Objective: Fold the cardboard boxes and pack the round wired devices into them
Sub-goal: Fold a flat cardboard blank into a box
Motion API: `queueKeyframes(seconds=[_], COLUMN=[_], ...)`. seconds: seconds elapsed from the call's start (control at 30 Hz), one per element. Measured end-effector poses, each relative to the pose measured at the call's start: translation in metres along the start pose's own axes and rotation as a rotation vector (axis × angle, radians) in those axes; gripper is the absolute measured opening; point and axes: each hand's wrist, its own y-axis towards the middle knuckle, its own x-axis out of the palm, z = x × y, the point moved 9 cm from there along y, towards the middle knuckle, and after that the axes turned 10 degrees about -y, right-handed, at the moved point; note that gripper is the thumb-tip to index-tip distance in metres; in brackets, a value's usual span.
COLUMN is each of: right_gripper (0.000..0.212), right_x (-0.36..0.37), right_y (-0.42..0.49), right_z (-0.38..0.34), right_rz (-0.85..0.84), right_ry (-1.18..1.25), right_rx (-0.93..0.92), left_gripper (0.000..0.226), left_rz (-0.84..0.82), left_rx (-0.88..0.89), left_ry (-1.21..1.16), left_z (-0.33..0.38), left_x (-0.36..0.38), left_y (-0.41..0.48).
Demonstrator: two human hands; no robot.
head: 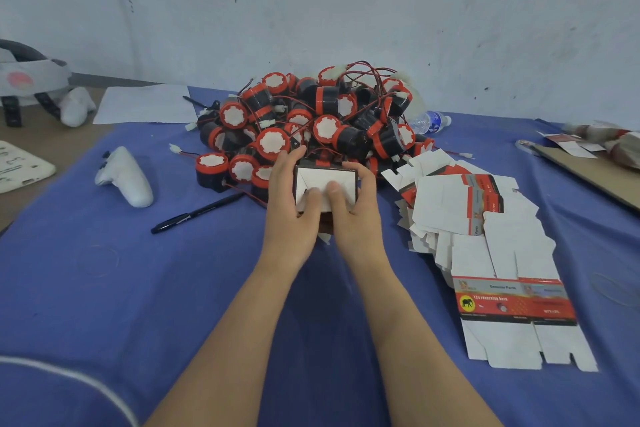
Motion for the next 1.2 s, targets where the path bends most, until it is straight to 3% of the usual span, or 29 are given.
queueKeyframes(seconds=[0.23, 0.4, 0.53, 0.73, 1.07, 1.2], right_gripper=[0.031, 0.020, 0.025, 0.012, 0.018, 0.019], right_x=[0.002, 0.007, 0.008, 0.002, 0.004, 0.013], right_y=[-0.002, -0.001, 0.001, 0.002, 0.000, -0.001], right_z=[-0.003, 0.002, 0.009, 0.009, 0.006, 0.009], right_rz=[0.002, -0.028, -0.043, -0.031, -0.038, -0.131], right_ry=[0.016, 0.258, 0.253, 0.018, 0.102, 0.215], right_rx=[-0.009, 0.109, 0.160, 0.092, 0.090, 0.161], left_gripper=[0.065, 0.052, 0.041, 0.037, 0.034, 0.035], left_rz=[0.021, 0.058, 0.048, 0.012, 0.003, 0.025], left_rx=[-0.048, -0.192, -0.172, -0.164, -0.107, -0.086], left_ry=[-0.090, -0.297, -0.225, -0.190, -0.157, -0.190], left_z=[-0.001, -0.013, -0.011, -0.010, -0.005, -0.004], left_x=[0.000, 0.000, 0.001, 0.001, 0.001, -0.004], left_y=[0.000, 0.001, 0.002, 0.002, 0.004, 0.005])
